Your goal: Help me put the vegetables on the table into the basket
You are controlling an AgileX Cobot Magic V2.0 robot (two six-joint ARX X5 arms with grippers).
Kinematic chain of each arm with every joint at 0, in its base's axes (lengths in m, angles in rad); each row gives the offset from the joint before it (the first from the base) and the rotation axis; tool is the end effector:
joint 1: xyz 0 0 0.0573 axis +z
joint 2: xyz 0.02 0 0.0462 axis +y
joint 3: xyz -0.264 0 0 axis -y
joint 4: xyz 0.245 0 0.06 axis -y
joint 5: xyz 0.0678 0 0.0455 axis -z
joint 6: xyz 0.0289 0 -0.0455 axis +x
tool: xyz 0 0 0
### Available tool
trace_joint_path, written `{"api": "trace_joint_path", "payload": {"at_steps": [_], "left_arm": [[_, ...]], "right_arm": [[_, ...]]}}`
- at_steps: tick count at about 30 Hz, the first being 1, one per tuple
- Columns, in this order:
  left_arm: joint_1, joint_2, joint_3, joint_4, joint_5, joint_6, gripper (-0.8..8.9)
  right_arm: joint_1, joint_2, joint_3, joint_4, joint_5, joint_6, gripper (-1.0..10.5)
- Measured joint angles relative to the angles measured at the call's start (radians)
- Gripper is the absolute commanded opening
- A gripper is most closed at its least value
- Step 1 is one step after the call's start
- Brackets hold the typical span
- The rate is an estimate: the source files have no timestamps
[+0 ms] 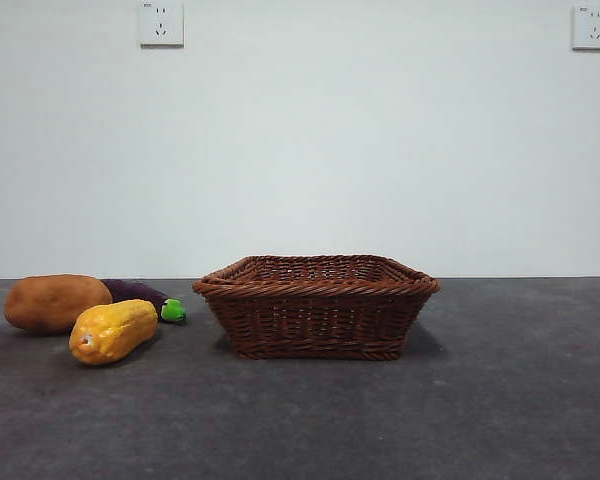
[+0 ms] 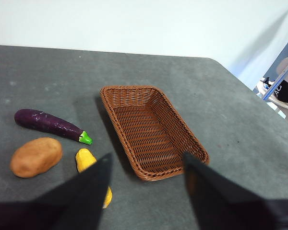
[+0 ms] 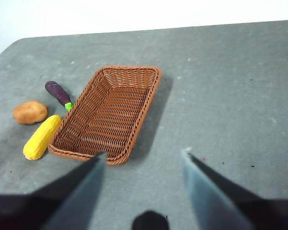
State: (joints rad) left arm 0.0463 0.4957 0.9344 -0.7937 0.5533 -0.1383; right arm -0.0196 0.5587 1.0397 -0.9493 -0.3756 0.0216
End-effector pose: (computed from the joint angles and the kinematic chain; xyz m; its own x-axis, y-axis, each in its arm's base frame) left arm 0.0713 -0.0119 0.3553 0.8212 -0.4880 -0.2957 0.4006 0.8621 -0.3102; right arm 0.0703 0.0092 0.3672 0.8372 0.3505 -0.4199 -0.2992 0.9361 0.1848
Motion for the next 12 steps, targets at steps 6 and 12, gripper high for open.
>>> {"api": "trace_joint_path", "payload": {"at_steps": [6, 12], "left_arm": [[0.0, 0.034, 0.041, -0.007, 0.0, 0.01, 6.43], [0.0, 0.06, 0.048, -0.007, 0.001, 0.023, 6.43]], "right_arm": [[0.0, 0.034, 0.0, 0.0, -0.061, 0.0, 6.6], [0.0, 0.117, 0.0, 0.017, -0.087, 0.018, 6.6]]}}
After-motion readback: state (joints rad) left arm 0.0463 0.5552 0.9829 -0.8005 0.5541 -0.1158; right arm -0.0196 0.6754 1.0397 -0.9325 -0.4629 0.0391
